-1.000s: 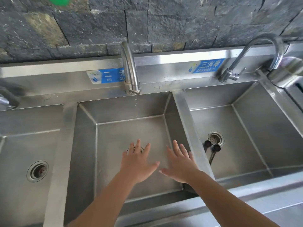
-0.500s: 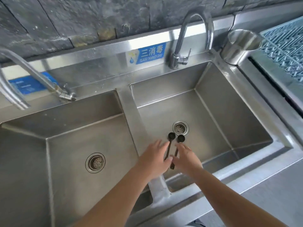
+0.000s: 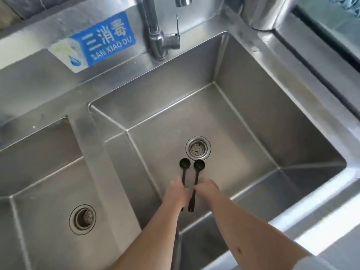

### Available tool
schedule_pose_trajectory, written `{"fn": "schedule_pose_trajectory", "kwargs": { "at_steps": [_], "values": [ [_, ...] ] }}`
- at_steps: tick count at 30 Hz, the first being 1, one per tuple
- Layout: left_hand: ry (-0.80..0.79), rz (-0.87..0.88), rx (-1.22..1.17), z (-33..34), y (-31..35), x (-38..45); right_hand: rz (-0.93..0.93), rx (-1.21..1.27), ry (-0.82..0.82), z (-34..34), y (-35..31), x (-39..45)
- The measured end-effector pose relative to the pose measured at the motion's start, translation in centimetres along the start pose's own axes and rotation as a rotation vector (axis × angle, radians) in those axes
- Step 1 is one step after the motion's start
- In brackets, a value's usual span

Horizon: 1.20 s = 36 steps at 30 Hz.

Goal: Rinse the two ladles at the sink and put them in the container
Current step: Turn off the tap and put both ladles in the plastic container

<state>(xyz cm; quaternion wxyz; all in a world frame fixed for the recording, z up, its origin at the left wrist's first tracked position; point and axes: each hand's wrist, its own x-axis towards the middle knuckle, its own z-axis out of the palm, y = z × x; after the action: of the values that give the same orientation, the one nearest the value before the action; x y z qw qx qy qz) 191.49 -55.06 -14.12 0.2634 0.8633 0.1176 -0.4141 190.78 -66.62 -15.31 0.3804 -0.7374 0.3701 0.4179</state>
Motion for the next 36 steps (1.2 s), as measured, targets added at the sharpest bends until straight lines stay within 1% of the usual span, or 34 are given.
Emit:
{"fn": "schedule_pose_trajectory", "kwargs": {
  "at_steps": [5,9,13,15,19,21,23,26,28,31,34,36],
  "values": [
    [0.089,-0.074,-0.049,2.7,-0.8,4.2,0.094,0.147,0.074,1.8,-0.3,3.9],
    [0.153,-0.106,-0.051,3.6,-0.9,6.5,0.11,0.16,0.124,2.6,0.2,5.8],
    [0.106,-0.112,-0.059,3.5,-0.6,7.1,0.059,0.137,0.1,2.6,0.2,6.1],
    [0.08,-0.099,-0.095,3.1,-0.3,6.9,0.034,0.174,0.093,2.4,0.0,5.3],
    [0.06,-0.035,-0.278,1.2,1.2,5.6,-0.047,0.179,0.106,1.0,-1.4,2.7],
    [0.068,-0.023,-0.412,-0.2,2.1,4.3,-0.112,0.165,0.098,0.0,-2.1,1.2],
    [0.055,-0.018,-0.561,-1.8,2.7,2.4,-0.166,0.216,0.096,-1.1,-2.5,-0.7],
    [0.037,-0.017,-0.718,-4.8,3.6,-1.7,-0.211,0.425,0.069,-2.8,-2.5,-4.0],
    [0.027,0.013,-0.805,-6.6,3.8,-4.9,-0.224,0.572,0.021,-3.7,-2.3,-6.8],
    [0.022,0.077,-0.858,-9.2,3.1,-10.1,-0.307,0.662,-0.06,-4.7,-1.9,-11.3],
    [0.014,0.127,-0.938,-11.7,1.5,-15.4,-0.379,0.653,-0.114,-5.2,-1.5,-15.9],
    [0.027,0.142,-0.943,-13.0,-0.1,-18.6,-0.427,0.63,-0.141,-5.1,-1.4,-19.2]
  ]
}}
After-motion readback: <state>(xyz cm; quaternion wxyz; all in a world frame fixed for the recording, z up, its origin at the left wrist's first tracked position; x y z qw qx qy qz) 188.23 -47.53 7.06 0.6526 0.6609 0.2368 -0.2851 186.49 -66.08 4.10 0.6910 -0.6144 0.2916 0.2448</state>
